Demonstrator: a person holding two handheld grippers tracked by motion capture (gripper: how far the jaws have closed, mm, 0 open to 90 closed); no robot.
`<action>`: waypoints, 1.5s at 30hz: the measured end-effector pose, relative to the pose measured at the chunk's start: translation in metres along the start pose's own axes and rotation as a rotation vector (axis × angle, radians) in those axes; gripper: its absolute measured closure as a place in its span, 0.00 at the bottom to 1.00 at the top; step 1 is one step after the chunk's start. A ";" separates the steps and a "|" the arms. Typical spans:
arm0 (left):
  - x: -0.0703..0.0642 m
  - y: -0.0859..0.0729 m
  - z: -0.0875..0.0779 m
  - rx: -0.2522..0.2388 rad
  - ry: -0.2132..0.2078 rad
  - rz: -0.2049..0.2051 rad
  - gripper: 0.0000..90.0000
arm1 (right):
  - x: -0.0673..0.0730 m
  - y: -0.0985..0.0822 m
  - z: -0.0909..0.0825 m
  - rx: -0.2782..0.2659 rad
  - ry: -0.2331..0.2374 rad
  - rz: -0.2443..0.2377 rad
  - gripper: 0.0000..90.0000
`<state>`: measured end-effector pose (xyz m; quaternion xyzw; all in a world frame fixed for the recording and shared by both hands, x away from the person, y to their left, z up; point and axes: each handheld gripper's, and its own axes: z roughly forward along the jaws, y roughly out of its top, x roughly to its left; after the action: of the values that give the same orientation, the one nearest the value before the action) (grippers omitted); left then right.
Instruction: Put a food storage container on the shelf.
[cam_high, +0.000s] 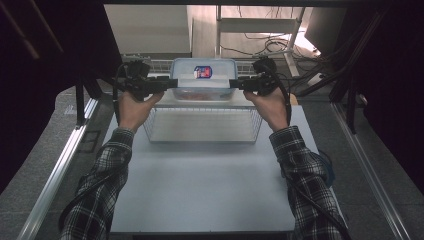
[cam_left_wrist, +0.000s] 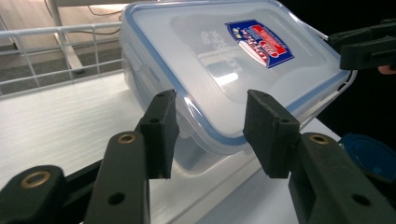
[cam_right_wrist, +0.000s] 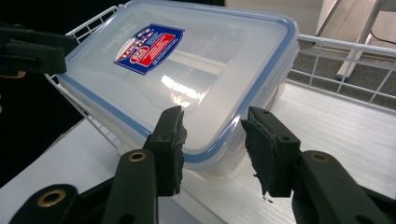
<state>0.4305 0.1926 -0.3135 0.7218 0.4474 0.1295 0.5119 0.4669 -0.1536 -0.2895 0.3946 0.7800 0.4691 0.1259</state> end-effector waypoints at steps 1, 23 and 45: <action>-0.001 0.000 0.000 -0.002 -0.004 0.003 0.59 | 0.000 0.000 0.000 -0.004 -0.005 0.001 0.62; -0.005 0.003 0.001 -0.009 0.049 0.095 0.57 | 0.006 -0.003 -0.003 -0.012 -0.016 0.001 0.61; -0.047 -0.049 -0.027 0.010 -0.047 0.202 0.10 | 0.031 -0.046 -0.025 -0.047 0.029 -0.182 0.07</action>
<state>0.3616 0.1766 -0.3304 0.7688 0.3607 0.1613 0.5027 0.4096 -0.1585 -0.3092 0.3122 0.8032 0.4795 0.1661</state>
